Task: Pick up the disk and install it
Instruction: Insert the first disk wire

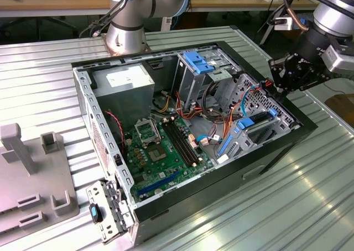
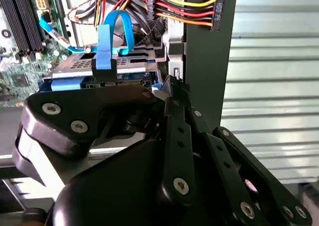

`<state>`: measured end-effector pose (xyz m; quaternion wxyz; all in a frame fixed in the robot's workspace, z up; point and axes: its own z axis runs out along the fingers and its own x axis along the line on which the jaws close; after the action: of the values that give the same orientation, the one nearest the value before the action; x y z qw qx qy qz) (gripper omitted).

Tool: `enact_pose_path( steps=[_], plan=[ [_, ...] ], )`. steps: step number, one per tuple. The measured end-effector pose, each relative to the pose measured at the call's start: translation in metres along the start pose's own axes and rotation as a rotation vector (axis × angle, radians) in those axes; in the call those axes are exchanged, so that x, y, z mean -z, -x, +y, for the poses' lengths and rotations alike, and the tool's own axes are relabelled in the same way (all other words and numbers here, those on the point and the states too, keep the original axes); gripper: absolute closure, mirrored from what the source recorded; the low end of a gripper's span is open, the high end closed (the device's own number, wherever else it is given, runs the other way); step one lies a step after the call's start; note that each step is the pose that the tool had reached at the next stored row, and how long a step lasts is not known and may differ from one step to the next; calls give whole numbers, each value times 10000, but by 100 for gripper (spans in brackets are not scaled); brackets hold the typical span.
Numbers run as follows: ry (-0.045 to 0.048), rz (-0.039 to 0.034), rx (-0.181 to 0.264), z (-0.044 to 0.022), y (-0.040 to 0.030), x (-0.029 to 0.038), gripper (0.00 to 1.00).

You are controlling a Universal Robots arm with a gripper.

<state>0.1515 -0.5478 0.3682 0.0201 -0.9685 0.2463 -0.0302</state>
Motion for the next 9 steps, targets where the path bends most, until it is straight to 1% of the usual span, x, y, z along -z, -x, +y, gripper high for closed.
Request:
enact_pose_path(
  steps=[1,3,5,9],
  plan=[
    [-14,-15,282,0,0,0,89],
    [-30,-34,641,0,0,0,89],
    [-61,-68,1261,0,0,0,89],
    [-97,-107,1996,0,0,0,89]
  ],
)
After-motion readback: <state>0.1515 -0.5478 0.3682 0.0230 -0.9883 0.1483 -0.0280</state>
